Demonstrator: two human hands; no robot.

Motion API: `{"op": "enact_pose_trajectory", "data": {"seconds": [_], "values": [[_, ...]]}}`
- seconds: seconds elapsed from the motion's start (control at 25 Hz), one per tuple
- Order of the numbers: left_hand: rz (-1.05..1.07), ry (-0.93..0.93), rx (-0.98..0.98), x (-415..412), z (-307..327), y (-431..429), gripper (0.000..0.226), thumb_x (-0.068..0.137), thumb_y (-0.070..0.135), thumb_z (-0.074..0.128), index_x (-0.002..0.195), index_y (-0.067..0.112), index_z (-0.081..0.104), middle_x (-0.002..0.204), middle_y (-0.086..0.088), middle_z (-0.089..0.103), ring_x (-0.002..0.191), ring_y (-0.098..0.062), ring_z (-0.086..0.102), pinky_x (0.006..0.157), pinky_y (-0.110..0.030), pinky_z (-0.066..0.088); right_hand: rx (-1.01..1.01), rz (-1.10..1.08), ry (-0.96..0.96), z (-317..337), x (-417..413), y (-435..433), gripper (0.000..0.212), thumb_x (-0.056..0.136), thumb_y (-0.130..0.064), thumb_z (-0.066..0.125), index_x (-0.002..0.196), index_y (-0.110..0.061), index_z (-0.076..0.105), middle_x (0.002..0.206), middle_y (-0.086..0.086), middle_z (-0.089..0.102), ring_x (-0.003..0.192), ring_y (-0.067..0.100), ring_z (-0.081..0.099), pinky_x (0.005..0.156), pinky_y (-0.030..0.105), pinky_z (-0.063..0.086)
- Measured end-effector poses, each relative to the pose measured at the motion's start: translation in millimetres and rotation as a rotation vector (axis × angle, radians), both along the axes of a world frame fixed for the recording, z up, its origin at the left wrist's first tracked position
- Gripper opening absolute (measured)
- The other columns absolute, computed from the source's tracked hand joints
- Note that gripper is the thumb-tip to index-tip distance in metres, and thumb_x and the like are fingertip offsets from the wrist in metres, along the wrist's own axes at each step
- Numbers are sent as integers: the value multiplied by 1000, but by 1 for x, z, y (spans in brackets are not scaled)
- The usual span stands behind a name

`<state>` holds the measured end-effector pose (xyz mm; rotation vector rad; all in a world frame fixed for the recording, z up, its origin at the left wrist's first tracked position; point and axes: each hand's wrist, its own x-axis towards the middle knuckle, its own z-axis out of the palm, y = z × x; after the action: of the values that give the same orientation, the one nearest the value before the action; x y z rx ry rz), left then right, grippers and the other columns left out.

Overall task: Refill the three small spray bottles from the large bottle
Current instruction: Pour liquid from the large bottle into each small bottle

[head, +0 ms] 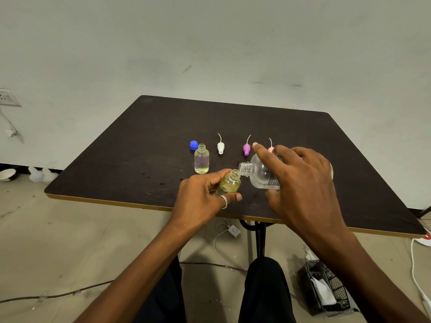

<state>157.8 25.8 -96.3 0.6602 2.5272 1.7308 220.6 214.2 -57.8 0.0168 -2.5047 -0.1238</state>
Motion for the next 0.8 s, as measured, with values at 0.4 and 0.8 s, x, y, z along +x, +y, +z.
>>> {"op": "enact_pose_trajectory", "data": {"seconds": [0.4, 0.8], "values": [[9, -2, 0, -1, -2, 0, 53, 70, 27, 89, 120, 29, 71, 103, 17, 75, 94, 5, 69, 94, -31, 56, 0, -12, -8, 0, 1, -1, 93, 55, -25, 92, 138, -24, 52, 120, 15, 65, 109, 43, 58, 90, 60, 46], [6, 1, 1, 0, 0, -1, 54, 70, 26, 89, 121, 28, 70, 104, 17, 75, 93, 12, 67, 93, -26, 56, 13, -17, 0, 1, 1, -1, 91, 56, -23, 91, 139, -24, 52, 120, 14, 65, 109, 42, 58, 89, 58, 45]]}}
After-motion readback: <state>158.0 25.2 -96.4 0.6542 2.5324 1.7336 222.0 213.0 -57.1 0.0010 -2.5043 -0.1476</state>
